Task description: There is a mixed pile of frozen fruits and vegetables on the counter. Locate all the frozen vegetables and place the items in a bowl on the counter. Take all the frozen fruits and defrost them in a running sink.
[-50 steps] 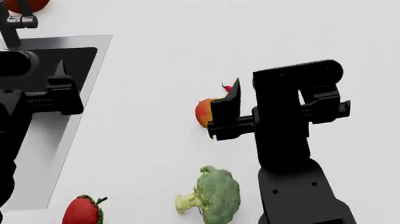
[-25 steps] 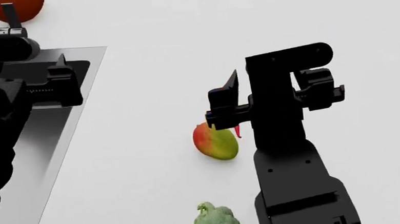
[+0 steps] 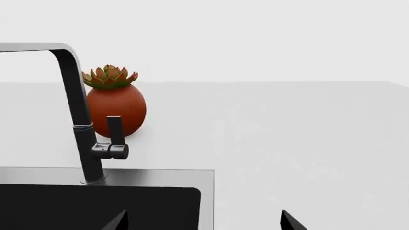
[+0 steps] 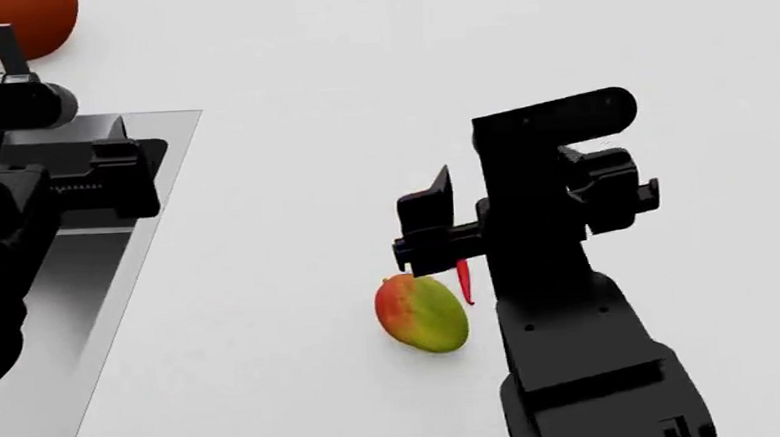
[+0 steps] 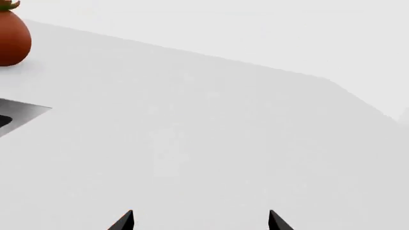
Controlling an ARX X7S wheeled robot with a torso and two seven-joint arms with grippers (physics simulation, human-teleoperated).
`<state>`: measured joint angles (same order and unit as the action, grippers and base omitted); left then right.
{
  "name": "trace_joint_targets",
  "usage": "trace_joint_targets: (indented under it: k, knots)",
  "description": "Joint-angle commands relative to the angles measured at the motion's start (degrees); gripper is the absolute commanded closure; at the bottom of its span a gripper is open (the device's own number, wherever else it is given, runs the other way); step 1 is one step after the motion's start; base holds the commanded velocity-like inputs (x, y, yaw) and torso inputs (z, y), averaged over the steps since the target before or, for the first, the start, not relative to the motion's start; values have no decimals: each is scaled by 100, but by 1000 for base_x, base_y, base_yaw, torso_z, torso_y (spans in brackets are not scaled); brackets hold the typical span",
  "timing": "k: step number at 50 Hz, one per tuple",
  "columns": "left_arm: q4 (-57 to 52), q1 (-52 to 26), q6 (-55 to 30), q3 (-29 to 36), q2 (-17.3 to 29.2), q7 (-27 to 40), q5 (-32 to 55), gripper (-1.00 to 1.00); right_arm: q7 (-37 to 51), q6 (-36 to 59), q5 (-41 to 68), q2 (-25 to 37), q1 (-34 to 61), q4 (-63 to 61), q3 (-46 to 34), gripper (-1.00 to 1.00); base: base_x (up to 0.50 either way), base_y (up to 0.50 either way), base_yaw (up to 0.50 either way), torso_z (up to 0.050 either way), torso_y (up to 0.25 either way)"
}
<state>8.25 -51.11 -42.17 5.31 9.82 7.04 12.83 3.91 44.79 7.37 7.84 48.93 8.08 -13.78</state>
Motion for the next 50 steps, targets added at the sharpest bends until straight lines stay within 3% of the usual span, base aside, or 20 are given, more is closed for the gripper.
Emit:
trace_joint_targets:
  k: [1, 7, 12, 17, 29, 50]
  knots:
    - [-490, 152, -300, -5, 88, 77, 83, -100, -913, 3086, 1035, 215, 681, -515, 72, -100, 0, 0, 0, 0, 0]
    - [-730, 204, -426, 6, 143, 117, 104, -100, -1081, 4512, 1734, 511, 1074, -1090, 284, -100, 0, 0, 0, 0, 0]
    - [-789, 242, -456, 53, 155, 144, 95, -100, 820, 4512, 4627, 1275, 1377, -1014, -117, -100, 0, 0, 0, 0, 0]
    - [-704, 258, -419, 80, 150, 156, 89, -100, 1229, 4478, 5387, 1615, 1417, -1106, -505, -100, 0, 0, 0, 0, 0]
    - [-902, 313, -556, 153, 160, 219, 113, -100, 1249, 4228, 5515, 1775, 1377, -1148, -1191, -100, 0, 0, 0, 0, 0]
    - [-915, 406, -500, 180, 181, 227, 194, -100, 378, 2927, 4457, 1704, 1634, -485, -2502, -100, 0, 0, 0, 0, 0]
